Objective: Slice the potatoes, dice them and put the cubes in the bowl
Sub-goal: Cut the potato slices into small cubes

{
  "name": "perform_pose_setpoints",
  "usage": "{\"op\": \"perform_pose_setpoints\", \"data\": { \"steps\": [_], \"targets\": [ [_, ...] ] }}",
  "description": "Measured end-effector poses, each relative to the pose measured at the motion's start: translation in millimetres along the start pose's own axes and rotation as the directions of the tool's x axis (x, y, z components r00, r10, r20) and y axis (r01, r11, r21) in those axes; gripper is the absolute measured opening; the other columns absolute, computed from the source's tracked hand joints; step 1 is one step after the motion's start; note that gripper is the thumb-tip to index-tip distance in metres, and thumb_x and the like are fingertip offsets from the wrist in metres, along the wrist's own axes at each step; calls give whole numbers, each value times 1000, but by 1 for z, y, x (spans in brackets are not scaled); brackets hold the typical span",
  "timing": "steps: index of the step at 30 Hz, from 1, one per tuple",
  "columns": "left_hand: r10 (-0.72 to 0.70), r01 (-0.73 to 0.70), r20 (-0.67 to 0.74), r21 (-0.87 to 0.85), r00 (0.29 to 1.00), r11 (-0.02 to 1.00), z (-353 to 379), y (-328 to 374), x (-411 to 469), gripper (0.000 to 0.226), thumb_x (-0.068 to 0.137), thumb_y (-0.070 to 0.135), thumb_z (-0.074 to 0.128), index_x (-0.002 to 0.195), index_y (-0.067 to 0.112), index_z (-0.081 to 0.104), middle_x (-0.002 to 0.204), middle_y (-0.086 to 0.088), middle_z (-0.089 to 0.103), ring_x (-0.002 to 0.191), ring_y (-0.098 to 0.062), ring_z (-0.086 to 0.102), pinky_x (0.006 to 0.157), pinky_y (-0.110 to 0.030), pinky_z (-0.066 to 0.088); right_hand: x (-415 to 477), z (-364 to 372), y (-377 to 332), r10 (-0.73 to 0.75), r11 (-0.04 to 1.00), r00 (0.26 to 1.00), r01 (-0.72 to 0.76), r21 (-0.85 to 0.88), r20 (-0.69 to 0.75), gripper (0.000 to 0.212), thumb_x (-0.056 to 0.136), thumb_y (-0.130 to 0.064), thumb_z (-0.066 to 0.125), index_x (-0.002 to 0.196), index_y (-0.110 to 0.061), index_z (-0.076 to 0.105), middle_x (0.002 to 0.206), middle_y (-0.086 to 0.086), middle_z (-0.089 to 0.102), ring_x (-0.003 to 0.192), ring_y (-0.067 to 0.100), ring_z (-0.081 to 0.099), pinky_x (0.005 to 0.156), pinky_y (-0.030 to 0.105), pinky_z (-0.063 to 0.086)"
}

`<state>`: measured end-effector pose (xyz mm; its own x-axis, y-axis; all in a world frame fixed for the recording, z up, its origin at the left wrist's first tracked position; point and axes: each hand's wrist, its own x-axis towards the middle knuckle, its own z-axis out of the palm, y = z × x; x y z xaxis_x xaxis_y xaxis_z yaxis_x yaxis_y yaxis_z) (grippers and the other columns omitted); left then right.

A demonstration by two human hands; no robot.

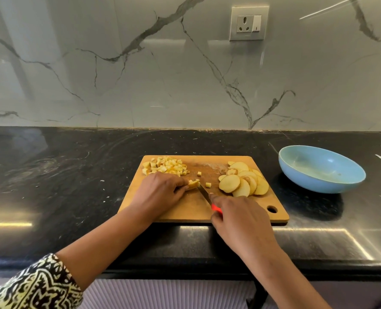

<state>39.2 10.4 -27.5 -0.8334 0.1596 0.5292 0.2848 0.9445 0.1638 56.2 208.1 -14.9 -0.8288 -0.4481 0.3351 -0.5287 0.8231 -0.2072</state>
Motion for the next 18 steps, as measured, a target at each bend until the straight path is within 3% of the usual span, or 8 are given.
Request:
{"op": "perform_pose_setpoints", "data": {
  "steps": [3, 6, 11, 18],
  "targets": [
    [-20, 20, -15, 1, 1000, 1000, -1, 2, 0, 20, 89, 29, 64, 106, 21, 72, 87, 1, 74, 69, -13, 66, 64, -31, 56, 14, 0, 1, 12, 1000, 1000, -12, -14, 0, 36, 97, -34, 45, 132, -33, 52, 91, -9, 64, 78, 10, 60, 67, 26, 52],
    [-50, 50, 1, -24, 999, 998, -1, 2, -1, 22, 91, 32, 62, 108, 22, 71, 91, 3, 73, 73, -11, 67, 68, -31, 57, 16, -4, 5, 38, 999, 999, -38, 26, -13, 39, 97, -33, 45, 135, -35, 50, 85, -10, 61, 71, 7, 56, 62, 24, 49],
    [-118, 121, 36, -119, 992, 985, -5, 2, -2, 18, 87, 30, 66, 101, 21, 72, 90, 4, 72, 77, -8, 67, 74, -28, 56, 7, -8, 13, 64, 996, 997, -61, 66, -42, 44, 96, -32, 45, 140, -38, 45, 71, -15, 50, 54, 5, 42, 46, 16, 27],
    [-155, 166, 94, -130, 983, 977, -7, 0, -4, 14, 85, 32, 68, 97, 25, 68, 88, 8, 69, 78, -5, 63, 73, -23, 55, -3, -9, 11, 56, 993, 998, -51, 110, -43, 43, 96, -36, 46, 139, -40, 45, 85, -16, 60, 60, 3, 42, 48, 12, 25]
  ]
}}
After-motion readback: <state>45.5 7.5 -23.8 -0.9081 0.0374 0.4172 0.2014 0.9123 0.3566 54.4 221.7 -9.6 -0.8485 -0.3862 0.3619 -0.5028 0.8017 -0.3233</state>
